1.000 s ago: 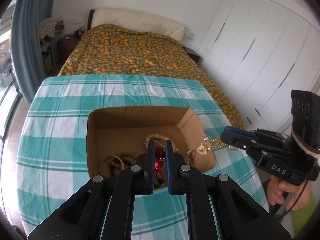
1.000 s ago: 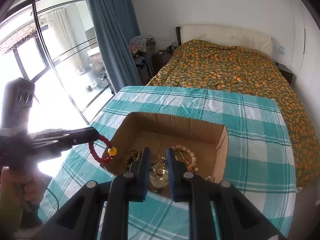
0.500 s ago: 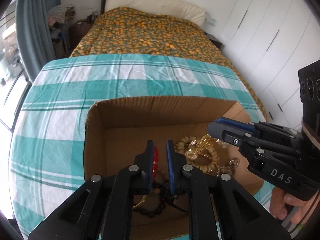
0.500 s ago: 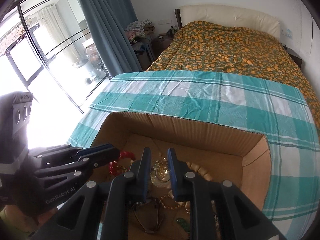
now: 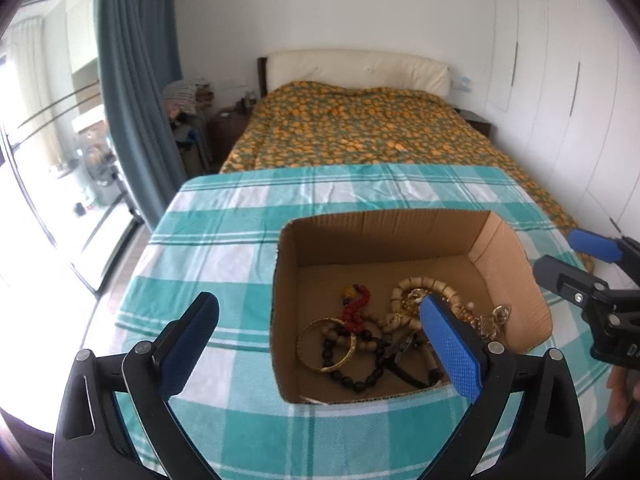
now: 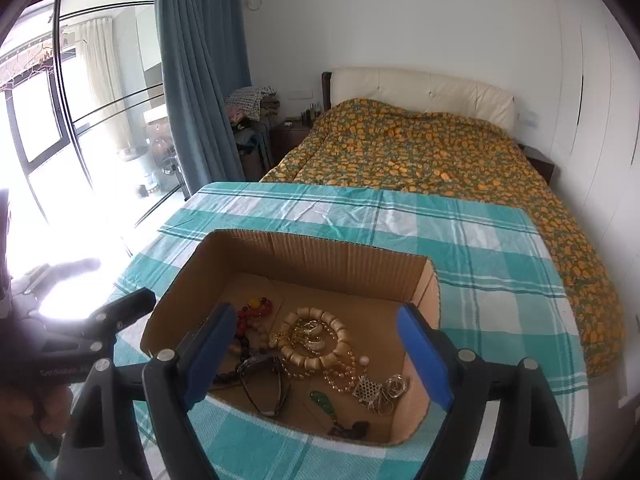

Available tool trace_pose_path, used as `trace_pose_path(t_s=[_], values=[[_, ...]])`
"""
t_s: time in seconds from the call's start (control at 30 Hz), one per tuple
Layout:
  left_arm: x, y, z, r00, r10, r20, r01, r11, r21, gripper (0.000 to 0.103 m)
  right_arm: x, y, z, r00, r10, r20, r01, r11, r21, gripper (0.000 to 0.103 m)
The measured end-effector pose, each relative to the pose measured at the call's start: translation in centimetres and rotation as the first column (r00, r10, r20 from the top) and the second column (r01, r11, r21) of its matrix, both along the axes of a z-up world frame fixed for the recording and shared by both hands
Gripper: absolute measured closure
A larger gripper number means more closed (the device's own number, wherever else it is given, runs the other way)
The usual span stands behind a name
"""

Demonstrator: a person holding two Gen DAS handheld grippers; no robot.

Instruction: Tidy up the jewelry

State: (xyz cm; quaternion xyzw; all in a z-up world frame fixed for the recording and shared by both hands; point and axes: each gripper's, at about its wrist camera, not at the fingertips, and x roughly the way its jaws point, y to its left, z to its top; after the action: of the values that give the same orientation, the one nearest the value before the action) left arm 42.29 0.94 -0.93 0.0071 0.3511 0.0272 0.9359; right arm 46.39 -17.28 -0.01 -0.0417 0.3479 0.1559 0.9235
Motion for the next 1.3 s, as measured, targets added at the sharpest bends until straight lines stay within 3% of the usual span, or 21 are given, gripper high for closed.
trace_pose_path(t_s=[0.2, 0.3, 0.57, 1.3], values=[[-4.0, -0.7, 1.5, 0.997, 0.065, 0.030, -0.067, 0.997, 0.044, 0.001, -5.3, 0.2, 1.9, 0.997, -0.028, 0.068, 0.032, 0.997, -0.069, 0.016], [-5.5, -0.8, 2.0, 0.998, 0.060, 0.008, -0.061, 0.997, 0.047, 0.001, -7.1, 0.4, 2.7, 0.996, -0.033, 0.087, 0.040, 0.996, -0.080, 0.016], [-9.0, -1.2, 2.5, 0.999, 0.038, 0.017, -0.040, 0.995, 0.088, 0.001, -11.2, 0.3, 3.2, 0.996, -0.059, 0.068, 0.064, 0.996, -0.063, 0.016], [-12.0, -1.1, 3.4, 1.000, 0.017, 0.010, -0.017, 1.000, -0.004, 0.001, -14.2, 0.9, 4.4, 0.995, -0.070, 0.077, 0.074, 0.996, -0.053, 0.016]])
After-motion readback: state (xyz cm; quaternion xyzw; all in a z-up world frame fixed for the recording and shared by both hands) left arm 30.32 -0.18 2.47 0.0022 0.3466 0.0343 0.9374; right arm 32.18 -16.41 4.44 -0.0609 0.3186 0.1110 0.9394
